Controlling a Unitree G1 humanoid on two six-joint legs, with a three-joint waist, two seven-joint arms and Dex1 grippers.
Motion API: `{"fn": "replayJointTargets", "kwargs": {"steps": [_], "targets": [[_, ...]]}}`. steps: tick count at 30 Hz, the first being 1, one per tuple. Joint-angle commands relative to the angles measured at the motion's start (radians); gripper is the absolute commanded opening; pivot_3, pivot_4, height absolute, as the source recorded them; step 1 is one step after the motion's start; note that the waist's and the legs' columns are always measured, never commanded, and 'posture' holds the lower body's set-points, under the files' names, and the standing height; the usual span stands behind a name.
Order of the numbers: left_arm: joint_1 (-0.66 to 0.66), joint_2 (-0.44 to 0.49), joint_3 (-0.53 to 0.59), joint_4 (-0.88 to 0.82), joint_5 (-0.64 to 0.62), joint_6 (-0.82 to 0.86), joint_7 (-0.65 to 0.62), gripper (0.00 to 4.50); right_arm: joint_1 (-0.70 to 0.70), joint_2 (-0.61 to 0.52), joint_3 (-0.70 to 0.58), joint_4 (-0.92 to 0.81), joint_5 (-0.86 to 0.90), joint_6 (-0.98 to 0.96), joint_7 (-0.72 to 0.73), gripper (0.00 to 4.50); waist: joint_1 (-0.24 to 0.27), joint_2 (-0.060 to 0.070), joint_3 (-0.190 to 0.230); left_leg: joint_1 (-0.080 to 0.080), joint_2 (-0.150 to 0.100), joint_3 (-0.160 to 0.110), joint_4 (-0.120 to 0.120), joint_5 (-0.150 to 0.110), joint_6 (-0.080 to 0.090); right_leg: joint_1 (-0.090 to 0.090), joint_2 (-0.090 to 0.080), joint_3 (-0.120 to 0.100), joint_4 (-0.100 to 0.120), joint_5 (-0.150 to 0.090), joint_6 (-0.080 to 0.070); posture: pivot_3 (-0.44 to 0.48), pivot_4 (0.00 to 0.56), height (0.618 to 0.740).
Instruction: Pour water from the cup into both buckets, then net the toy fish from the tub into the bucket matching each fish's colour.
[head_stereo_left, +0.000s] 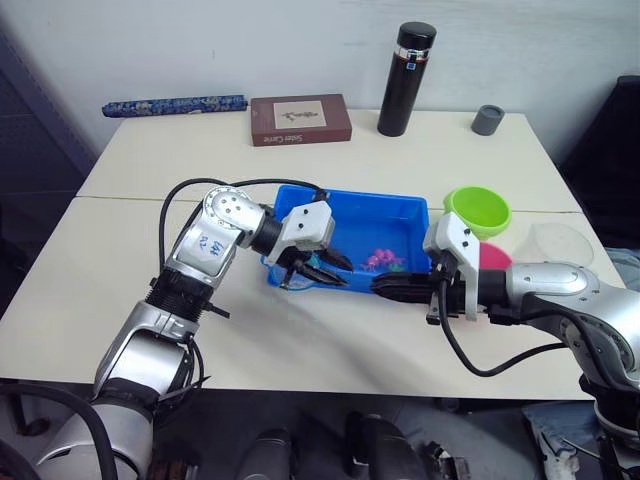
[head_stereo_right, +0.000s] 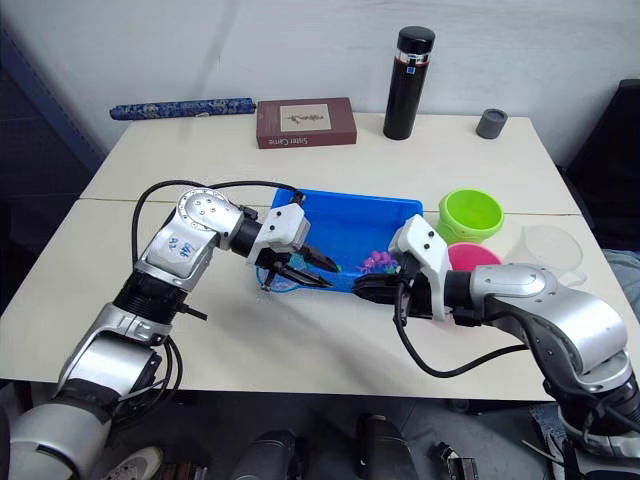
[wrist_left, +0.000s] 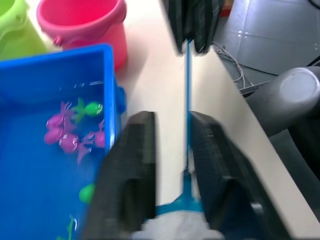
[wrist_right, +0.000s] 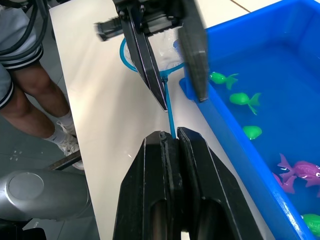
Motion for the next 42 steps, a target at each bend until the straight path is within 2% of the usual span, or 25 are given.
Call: {"fn": "replayJointTargets", "kwargs": {"steps": [1,5,6,11,14,18,22,25,28,33,38,42], "targets": [[-0.022,0.018,0.018,0.0,0.01,0.035,0.022,2.67,-0.001,-0.014,-0.018,-0.029,0.008,-0.025,0.016,0.0,0.0,0.0,0.0,0.0,0.0,0.0,0.0,0.0,0.0,0.0,0.0,0.0,0.0,0.0,0.0,0.0,0.15,0.74],[-0.029,0.021,0.068,-0.027,-0.048,0.104,0.02,4.27,0.0,-0.016,-0.016,-0.026,0.003,-0.03,0.021,0.0,0.0,0.0,0.0,0.0,0.0,0.0,0.0,0.0,0.0,0.0,0.0,0.0,0.0,0.0,0.0,0.0,0.15,0.74],[-0.036,0.025,0.092,-0.035,-0.072,0.136,0.025,4.47,0.0,-0.017,-0.015,-0.026,0.001,-0.03,0.022,0.0,0.0,0.0,0.0,0.0,0.0,0.0,0.0,0.0,0.0,0.0,0.0,0.0,0.0,0.0,0.0,0.0,0.15,0.74],[-0.075,0.044,0.217,-0.079,-0.168,0.257,0.085,4.47,0.005,-0.024,-0.015,-0.024,-0.004,-0.037,0.027,0.0,-0.001,0.0,0.0,0.0,0.0,0.0,0.0,0.0,0.0,0.0,0.0,0.0,0.0,0.0,0.0,0.0,0.15,0.74],[-0.113,0.143,0.3,-0.129,-0.227,0.406,0.095,4.47,0.008,-0.03,-0.012,-0.014,-0.015,-0.047,0.028,0.0,-0.001,0.0,0.0,0.0,0.0,-0.001,0.0,0.0,0.0,0.0,0.0,0.0,0.0,0.0,0.0,0.0,0.15,0.74],[-0.091,0.234,0.34,-0.161,-0.237,0.473,0.134,4.47,0.009,-0.033,-0.025,0.001,-0.029,-0.056,0.021,0.0,-0.013,0.0,0.0,0.0,0.0,-0.001,-0.001,0.0,0.0,0.0,0.0,0.0,0.0,0.0,0.0,0.0,0.15,0.74],[0.011,0.351,0.402,-0.204,-0.216,0.55,0.203,4.47,-0.008,-0.057,-0.086,0.054,-0.055,-0.079,0.005,0.0,-0.011,0.001,0.0,0.0,0.0,-0.001,-0.001,0.0,0.0,0.0,0.0,0.0,0.0,0.0,0.0,0.0,0.15,0.74],[0.125,0.393,0.424,-0.29,-0.252,0.59,0.224,4.47,-0.025,-0.083,-0.107,0.09,-0.085,-0.108,0.007,0.0,-0.012,0.001,0.001,0.0,0.0,-0.001,-0.001,0.0,0.0,0.0,0.0,0.0,-0.001,0.0,0.0,0.0,0.15,0.74],[0.251,0.407,0.442,-0.349,-0.255,0.578,0.255,4.47,-0.048,-0.113,-0.109,0.137,-0.137,-0.137,0.002,0.0,-0.007,0.001,0.001,0.0,0.0,-0.001,-0.001,0.0,0.0,0.0,-0.001,0.0,-0.002,0.0,0.0,0.0,0.15,0.74],[0.343,0.375,0.454,-0.422,-0.275,0.579,0.32,4.47,-0.06,-0.17,-0.057,0.196,-0.269,-0.223,0.002,0.0,-0.002,0.001,0.001,0.0,0.0,-0.001,-0.001,0.0,0.0,0.0,-0.001,0.0,-0.002,0.0,0.0,0.0,0.15,0.74],[0.368,0.333,0.447,-0.462,-0.296,0.59,0.371,4.47,-0.032,-0.255,0.006,0.23,-0.4,-0.317,0.04,0.0,-0.001,0.002,0.001,-0.001,-0.001,-0.001,-0.001,0.0,0.0,0.0,-0.002,0.0,-0.002,0.0,0.0,0.0,0.15,0.74],[0.361,0.319,0.435,-0.464,-0.305,0.587,0.389,4.47,-0.029,-0.28,0.041,0.249,-0.459,-0.358,0.066,0.0,-0.003,0.002,0.001,-0.001,0.0,-0.001,-0.001,0.0,0.0,0.0,-0.002,0.0,-0.002,0.0,0.0,0.0,0.15,0.74]]}}
